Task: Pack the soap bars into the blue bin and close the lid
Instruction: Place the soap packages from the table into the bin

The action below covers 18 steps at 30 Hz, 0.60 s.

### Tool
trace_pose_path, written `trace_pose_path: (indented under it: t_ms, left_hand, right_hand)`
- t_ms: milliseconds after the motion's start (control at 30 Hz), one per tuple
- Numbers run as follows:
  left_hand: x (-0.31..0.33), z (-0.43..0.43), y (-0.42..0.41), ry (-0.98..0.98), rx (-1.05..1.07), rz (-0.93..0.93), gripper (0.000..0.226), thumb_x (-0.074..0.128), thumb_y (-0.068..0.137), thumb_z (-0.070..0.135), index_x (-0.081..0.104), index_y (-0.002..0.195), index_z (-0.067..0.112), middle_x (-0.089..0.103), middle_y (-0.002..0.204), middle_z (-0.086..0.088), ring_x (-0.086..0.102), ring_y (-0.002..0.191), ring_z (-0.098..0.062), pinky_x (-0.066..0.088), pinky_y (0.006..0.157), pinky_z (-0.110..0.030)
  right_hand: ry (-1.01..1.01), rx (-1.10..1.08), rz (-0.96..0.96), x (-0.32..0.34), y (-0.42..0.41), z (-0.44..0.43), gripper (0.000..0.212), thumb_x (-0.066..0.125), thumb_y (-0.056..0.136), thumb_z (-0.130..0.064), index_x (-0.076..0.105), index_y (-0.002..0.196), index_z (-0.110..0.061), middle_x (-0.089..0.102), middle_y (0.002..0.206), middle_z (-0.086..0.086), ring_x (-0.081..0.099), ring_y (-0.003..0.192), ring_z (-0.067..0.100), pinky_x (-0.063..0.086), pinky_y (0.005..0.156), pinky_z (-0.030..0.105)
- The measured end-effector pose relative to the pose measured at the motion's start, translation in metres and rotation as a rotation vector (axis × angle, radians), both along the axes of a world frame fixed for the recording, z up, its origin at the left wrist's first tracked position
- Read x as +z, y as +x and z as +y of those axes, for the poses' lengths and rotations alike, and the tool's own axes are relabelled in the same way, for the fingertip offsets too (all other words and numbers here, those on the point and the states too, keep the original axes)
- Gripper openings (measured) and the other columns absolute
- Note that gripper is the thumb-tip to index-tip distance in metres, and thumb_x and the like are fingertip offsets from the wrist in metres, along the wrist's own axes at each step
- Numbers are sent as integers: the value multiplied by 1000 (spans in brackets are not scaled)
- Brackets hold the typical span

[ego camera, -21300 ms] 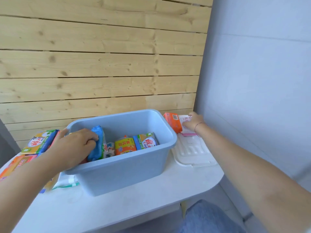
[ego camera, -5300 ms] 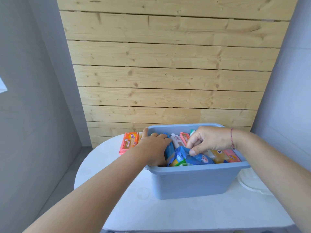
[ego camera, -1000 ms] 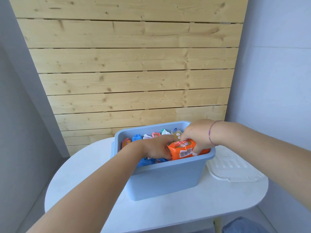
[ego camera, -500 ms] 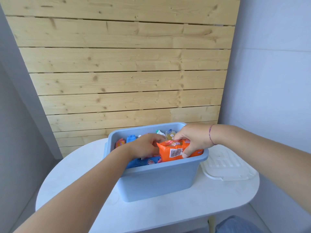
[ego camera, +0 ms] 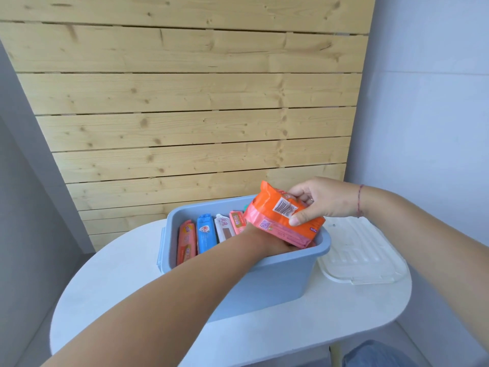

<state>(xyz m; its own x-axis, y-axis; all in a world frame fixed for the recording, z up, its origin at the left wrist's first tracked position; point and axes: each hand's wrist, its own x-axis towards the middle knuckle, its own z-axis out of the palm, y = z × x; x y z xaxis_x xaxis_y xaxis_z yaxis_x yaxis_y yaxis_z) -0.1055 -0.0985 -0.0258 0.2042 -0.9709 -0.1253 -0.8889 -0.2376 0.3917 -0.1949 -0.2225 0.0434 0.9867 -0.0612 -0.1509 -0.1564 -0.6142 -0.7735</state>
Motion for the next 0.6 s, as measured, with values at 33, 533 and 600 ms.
trace_pose_path:
  t_ms: [33,533,600]
  left_hand:
    - [-1,0,-2,3,19,-19,51,37,96,43,28,145,30,26,156,0,22,143,-21,13,115,-34]
    - [12,38,19,143,221,58,83,60,86,43,9,149,28,2,159,-3,4,146,-26,13,118,-43]
    - [14,43,26,158,168,34,89,62,87,31,2,149,13,-2,159,-6,3,146,-29,13,116,-38]
  right_hand:
    - [-11,-8,-7,0,0,-2,38,78,75,-14,68,111,-16,74,108,7,70,99,21,56,90,37]
    - [-232,51,115,1,-5,14,31,77,76,-12,66,105,-12,73,109,6,66,106,26,52,95,40]
    - [-333,99,157,5,-3,20,26,77,75,-16,66,99,-19,73,108,2,68,102,23,52,94,37]
